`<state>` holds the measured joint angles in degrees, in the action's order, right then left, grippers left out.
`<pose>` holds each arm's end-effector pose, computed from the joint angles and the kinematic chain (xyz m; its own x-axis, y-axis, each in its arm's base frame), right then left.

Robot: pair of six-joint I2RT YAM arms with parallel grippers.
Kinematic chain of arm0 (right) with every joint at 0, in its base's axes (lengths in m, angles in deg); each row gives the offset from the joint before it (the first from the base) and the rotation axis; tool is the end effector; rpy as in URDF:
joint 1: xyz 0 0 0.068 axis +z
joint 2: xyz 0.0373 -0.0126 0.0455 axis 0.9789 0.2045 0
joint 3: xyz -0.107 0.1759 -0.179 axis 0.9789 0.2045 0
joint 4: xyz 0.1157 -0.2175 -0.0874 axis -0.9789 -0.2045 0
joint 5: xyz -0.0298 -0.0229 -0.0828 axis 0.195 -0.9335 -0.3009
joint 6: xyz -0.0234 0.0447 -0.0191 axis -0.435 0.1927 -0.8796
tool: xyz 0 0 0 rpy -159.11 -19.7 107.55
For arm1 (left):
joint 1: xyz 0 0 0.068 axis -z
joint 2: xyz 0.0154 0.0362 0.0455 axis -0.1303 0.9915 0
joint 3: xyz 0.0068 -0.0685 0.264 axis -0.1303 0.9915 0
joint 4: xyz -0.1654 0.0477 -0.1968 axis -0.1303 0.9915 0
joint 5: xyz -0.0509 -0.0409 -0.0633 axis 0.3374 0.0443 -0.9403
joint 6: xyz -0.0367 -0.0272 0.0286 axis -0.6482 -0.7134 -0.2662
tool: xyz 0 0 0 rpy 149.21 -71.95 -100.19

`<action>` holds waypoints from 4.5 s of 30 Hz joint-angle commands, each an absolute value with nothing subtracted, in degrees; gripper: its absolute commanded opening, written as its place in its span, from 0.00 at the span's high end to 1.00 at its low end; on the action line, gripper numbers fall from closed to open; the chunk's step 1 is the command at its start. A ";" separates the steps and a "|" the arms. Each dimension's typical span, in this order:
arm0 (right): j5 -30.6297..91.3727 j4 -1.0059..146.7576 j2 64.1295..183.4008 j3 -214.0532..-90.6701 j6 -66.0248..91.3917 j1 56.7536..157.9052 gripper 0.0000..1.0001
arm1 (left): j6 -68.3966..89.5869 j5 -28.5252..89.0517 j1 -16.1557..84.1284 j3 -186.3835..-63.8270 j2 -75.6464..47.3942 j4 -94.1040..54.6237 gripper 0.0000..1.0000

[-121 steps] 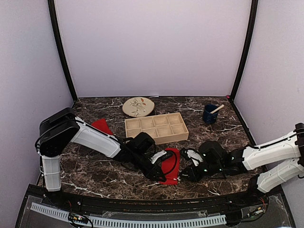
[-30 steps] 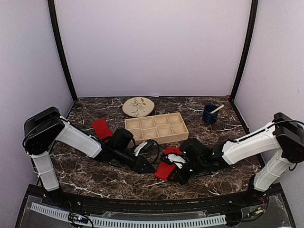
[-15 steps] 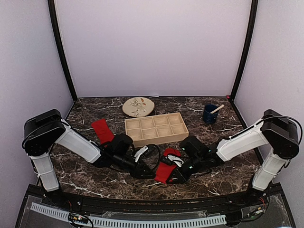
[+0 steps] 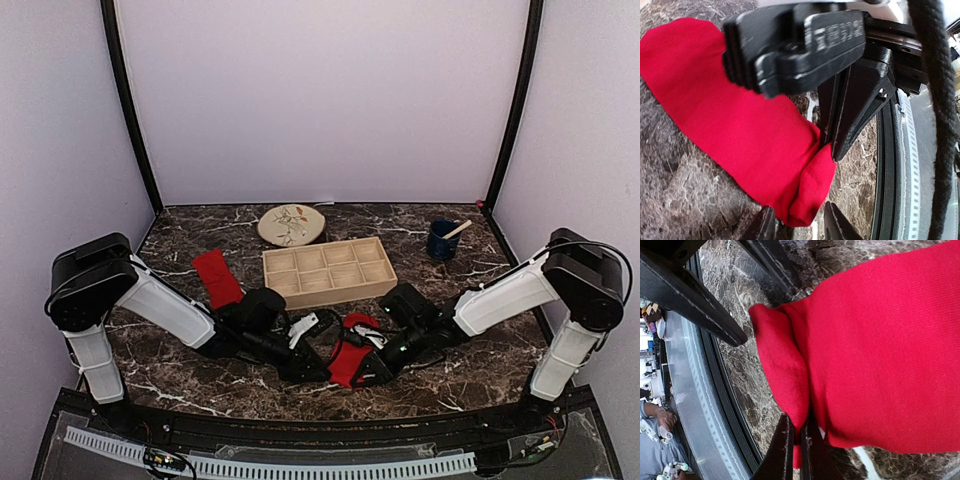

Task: Roll the socks
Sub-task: Roll the sock at the center of the board.

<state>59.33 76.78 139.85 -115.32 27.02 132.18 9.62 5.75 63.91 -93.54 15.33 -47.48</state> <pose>0.1535 0.2473 0.1133 -0.7570 -0.5487 -0.3546 -0.6176 0.4238 0.6626 0.1686 -0.2888 0.1153 -0.5110 0.4395 -0.7387 0.8569 0.1932 -0.4779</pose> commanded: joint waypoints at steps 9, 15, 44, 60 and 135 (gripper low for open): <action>62.45 75.95 142.03 -116.89 27.42 131.34 1.00 | 14.32 8.48 66.08 -94.90 12.85 -46.08 0.70; 63.04 76.08 142.27 -116.89 27.58 131.05 1.00 | 15.05 8.47 66.64 -95.39 13.59 -44.81 0.87; 48.16 82.26 131.88 -107.49 31.41 130.94 0.72 | 6.09 -0.57 62.76 -101.62 18.92 -35.48 1.00; 27.08 79.97 121.98 -105.55 24.67 139.48 0.70 | 1.90 -8.43 60.00 -105.02 23.42 -31.75 1.00; 43.53 79.81 130.86 -111.29 24.10 136.07 1.00 | -5.85 -5.41 55.88 -91.74 12.39 -55.95 0.61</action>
<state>34.17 75.73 130.84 -112.63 20.11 138.95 -7.02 -6.64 55.54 -93.58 15.39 -50.85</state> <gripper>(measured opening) 0.038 0.393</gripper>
